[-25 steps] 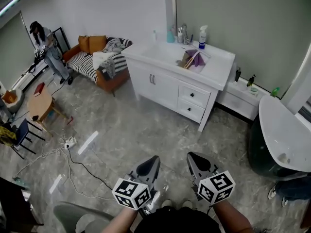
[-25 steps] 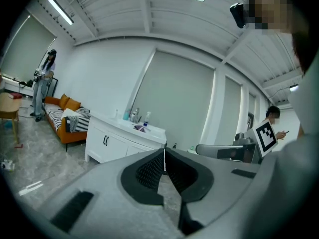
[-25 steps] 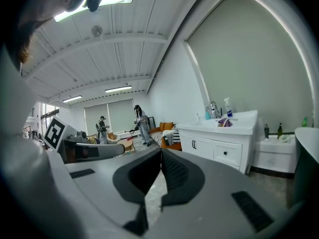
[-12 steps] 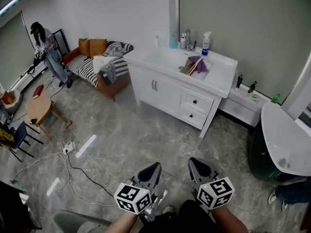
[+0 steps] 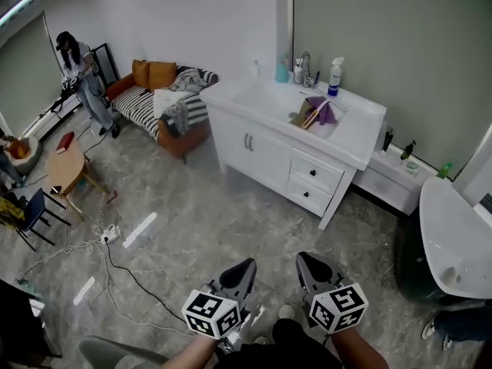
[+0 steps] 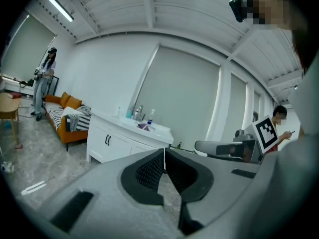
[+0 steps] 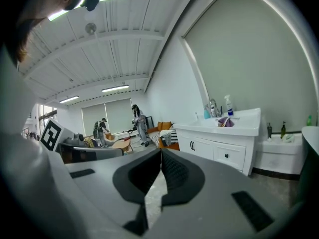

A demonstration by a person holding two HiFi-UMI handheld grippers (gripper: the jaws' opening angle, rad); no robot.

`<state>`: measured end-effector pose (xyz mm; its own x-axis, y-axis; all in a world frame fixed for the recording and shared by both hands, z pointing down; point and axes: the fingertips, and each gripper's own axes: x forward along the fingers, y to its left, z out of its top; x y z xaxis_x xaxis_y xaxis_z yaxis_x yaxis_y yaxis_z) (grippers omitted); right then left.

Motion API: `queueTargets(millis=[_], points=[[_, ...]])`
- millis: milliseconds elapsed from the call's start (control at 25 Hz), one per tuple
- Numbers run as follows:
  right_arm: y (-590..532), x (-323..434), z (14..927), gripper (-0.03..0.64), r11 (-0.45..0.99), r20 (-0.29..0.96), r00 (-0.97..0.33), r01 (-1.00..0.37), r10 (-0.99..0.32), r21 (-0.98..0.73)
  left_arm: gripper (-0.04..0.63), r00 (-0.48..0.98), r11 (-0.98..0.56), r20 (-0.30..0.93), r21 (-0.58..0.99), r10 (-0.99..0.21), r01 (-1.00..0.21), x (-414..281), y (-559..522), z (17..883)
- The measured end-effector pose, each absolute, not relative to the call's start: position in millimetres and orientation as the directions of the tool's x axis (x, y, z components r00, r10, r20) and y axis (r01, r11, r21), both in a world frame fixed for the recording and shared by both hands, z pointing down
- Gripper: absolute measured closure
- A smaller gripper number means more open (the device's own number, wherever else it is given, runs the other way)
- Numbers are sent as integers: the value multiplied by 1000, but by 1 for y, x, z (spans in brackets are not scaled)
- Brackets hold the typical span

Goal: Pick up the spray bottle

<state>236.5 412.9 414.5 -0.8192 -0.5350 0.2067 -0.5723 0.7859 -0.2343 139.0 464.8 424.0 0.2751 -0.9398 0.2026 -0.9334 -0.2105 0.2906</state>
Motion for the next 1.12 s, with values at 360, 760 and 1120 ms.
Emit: queueTargets(millis=[360,760,1120], points=[[344,255,419,611,784,209,-823,-567,-528,-252,584,259,-201,202,272,-944,-941,160,399,419],[285,269,422,611,781,194,-826,-563,-529,-269,584,248,-193,210,254,-946,-948,173,341,421],[231,274,427,611,800,193,-842,-539,-504,-262,584,215,-162,204,247,-955,-955,174,287,424]])
